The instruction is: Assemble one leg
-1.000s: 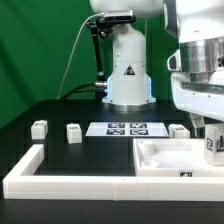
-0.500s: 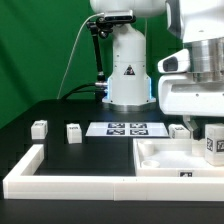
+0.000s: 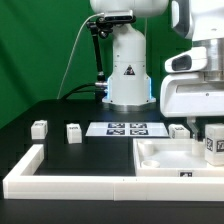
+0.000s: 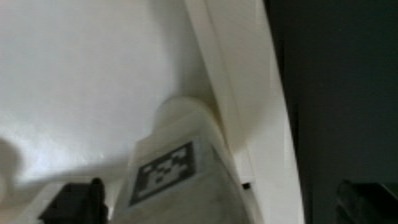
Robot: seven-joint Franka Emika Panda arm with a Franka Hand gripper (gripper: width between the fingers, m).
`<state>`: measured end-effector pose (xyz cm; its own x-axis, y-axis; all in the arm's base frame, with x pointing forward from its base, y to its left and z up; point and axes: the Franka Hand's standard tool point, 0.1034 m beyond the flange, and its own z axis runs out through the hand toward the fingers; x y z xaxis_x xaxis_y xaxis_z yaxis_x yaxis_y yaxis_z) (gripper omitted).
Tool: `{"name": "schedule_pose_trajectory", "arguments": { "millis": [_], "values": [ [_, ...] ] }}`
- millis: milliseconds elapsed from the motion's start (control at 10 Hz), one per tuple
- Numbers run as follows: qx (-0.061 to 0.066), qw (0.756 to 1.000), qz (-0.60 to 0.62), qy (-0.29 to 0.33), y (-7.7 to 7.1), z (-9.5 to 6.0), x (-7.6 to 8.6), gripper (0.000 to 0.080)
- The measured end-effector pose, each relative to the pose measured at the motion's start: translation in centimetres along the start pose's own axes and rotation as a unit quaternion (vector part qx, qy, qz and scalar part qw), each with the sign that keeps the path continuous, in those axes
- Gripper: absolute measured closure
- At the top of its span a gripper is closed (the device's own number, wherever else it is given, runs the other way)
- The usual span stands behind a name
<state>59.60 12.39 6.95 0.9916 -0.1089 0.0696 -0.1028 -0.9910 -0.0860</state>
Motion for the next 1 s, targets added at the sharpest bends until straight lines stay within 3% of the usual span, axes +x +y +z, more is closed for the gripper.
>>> {"name": "schedule_pose_trajectory", "arguments": {
  "millis": [300,500,600,700,800,900,1000],
  "values": [
    [-0.01,0.988,-0.152,0.01,0.32,-0.09,0.36,0.015],
    [-0.009,0.987,-0.159,0.012,0.33,-0.1,0.43,0.015],
    [-0.009,0.987,-0.159,0.012,0.33,-0.1,0.43,0.0256],
    [-0.009,0.987,-0.159,0.012,0.34,-0.1,0.43,0.0256],
    [-0.009,0.987,-0.159,0.012,0.34,-0.1,0.43,0.0448],
    [-0.009,0.987,-0.159,0.012,0.33,-0.11,0.44,0.051],
    [-0.009,0.987,-0.159,0.012,0.33,-0.1,0.44,0.051]
  ]
}}
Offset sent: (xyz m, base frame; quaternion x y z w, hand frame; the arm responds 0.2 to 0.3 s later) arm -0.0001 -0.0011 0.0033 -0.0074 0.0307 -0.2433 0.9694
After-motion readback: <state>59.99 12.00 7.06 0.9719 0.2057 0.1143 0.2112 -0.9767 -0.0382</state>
